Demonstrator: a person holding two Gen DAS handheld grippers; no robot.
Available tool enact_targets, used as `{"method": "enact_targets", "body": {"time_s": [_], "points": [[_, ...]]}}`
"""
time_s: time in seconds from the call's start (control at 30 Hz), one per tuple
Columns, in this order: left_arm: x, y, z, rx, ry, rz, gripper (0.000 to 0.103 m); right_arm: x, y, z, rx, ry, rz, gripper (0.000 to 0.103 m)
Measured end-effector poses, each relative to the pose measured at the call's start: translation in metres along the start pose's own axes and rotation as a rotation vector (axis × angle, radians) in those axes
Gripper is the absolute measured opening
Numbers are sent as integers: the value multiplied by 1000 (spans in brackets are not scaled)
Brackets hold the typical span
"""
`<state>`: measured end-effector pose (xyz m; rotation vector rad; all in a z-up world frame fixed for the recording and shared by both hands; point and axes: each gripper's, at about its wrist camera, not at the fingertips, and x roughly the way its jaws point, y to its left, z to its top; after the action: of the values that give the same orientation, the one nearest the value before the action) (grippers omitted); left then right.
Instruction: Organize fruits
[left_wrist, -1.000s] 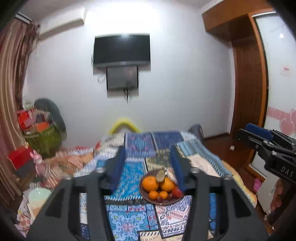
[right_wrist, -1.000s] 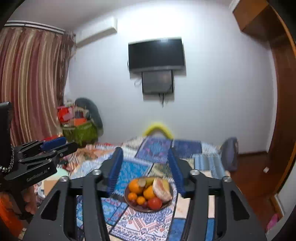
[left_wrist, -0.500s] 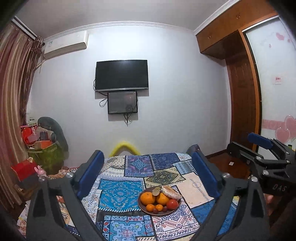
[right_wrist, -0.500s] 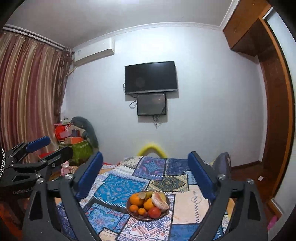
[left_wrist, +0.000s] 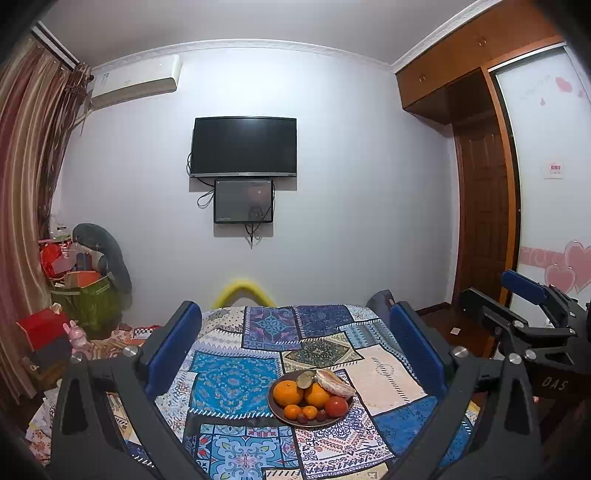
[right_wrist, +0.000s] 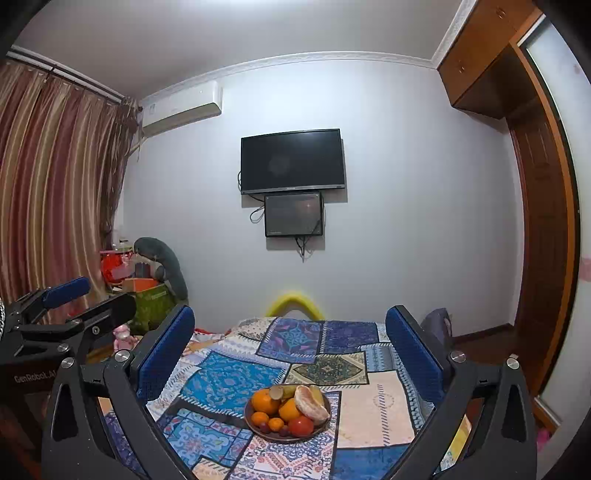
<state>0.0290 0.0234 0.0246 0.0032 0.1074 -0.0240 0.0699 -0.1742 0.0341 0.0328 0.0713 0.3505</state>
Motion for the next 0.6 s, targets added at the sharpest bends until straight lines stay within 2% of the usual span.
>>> {"method": "enact_targets", "body": {"time_s": [0.6], "points": [[6, 5, -4, -33, 21, -1, 103, -1, -3, -5, 4, 10, -14, 103]]}}
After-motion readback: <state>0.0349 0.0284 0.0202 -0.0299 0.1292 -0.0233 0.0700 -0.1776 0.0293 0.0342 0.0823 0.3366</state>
